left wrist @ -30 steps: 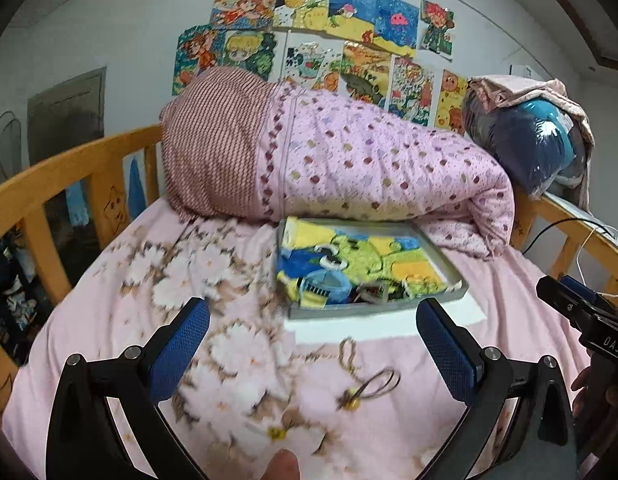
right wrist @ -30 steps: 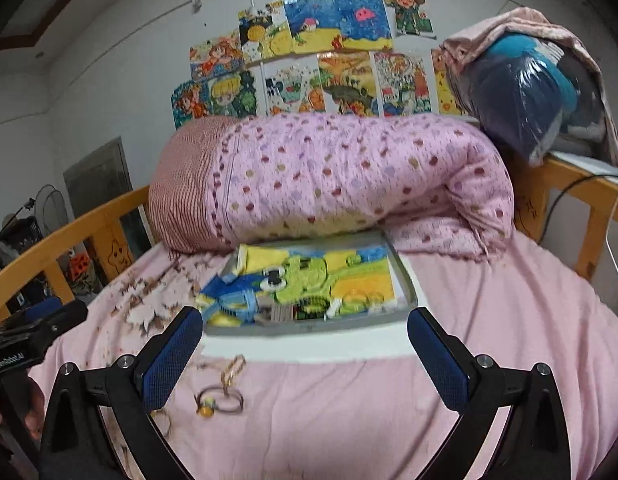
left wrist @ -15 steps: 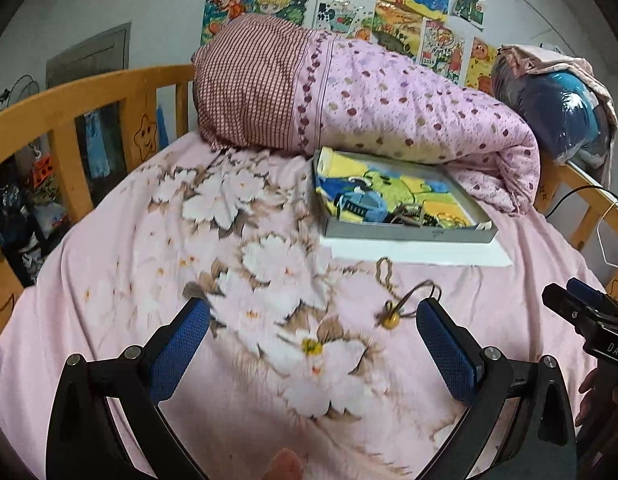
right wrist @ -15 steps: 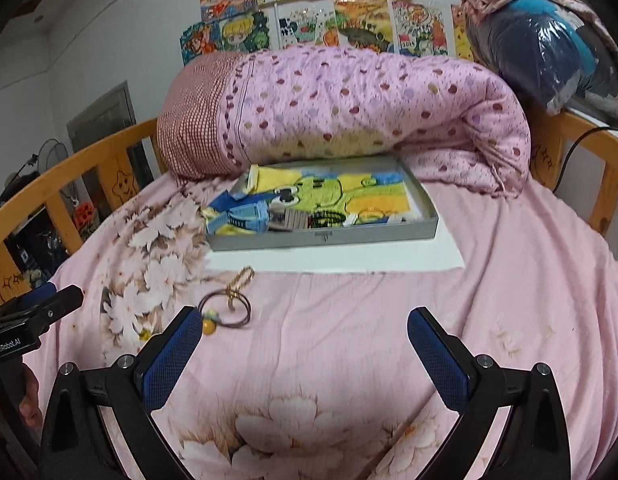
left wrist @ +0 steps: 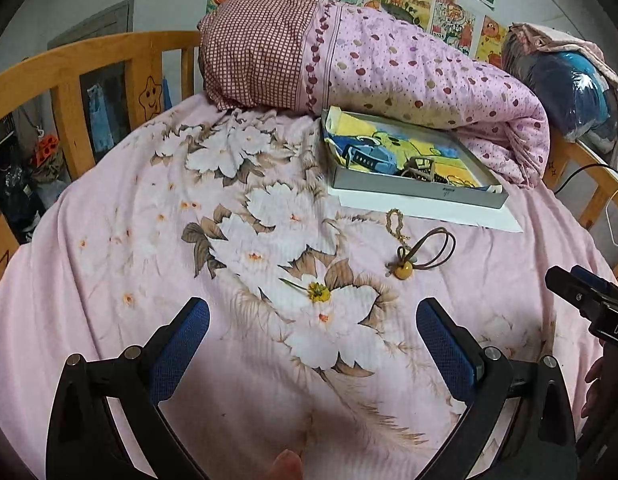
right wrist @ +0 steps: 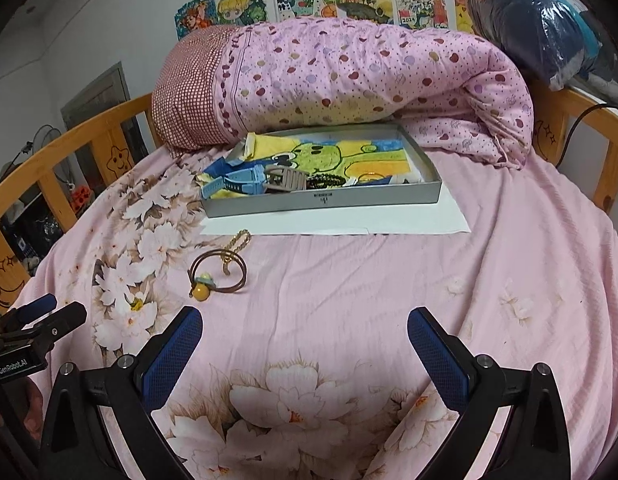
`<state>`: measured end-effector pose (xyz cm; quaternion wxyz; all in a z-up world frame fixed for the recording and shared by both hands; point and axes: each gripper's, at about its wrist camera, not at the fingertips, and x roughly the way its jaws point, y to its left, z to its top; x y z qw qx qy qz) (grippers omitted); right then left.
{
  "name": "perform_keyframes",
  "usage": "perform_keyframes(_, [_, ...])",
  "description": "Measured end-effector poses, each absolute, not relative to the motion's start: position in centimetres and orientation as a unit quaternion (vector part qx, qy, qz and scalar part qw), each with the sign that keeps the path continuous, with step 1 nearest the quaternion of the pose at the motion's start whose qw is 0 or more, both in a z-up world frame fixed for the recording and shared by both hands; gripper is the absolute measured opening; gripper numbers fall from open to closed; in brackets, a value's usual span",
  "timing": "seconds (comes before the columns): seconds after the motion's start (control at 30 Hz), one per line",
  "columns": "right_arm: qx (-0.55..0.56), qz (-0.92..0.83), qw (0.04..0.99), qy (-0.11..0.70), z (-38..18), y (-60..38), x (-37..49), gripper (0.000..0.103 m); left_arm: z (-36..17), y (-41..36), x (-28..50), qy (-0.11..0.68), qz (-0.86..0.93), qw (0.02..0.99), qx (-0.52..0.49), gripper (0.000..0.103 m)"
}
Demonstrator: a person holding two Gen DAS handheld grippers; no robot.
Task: Organize jewelry
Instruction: 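Move the left tool toward the gold chain while the right tool approaches the brown bead cord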
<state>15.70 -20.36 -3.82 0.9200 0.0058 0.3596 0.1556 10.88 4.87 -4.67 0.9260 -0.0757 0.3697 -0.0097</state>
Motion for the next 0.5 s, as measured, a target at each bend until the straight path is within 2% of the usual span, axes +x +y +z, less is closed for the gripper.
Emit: perform_keyframes(0.5, [-0.007,0.182,0.905,0.385,-6.1,-19.1,18.3,0.103,-6.6,4.9,14.8,0.393,-0.044,0.915,-0.081,0.101])
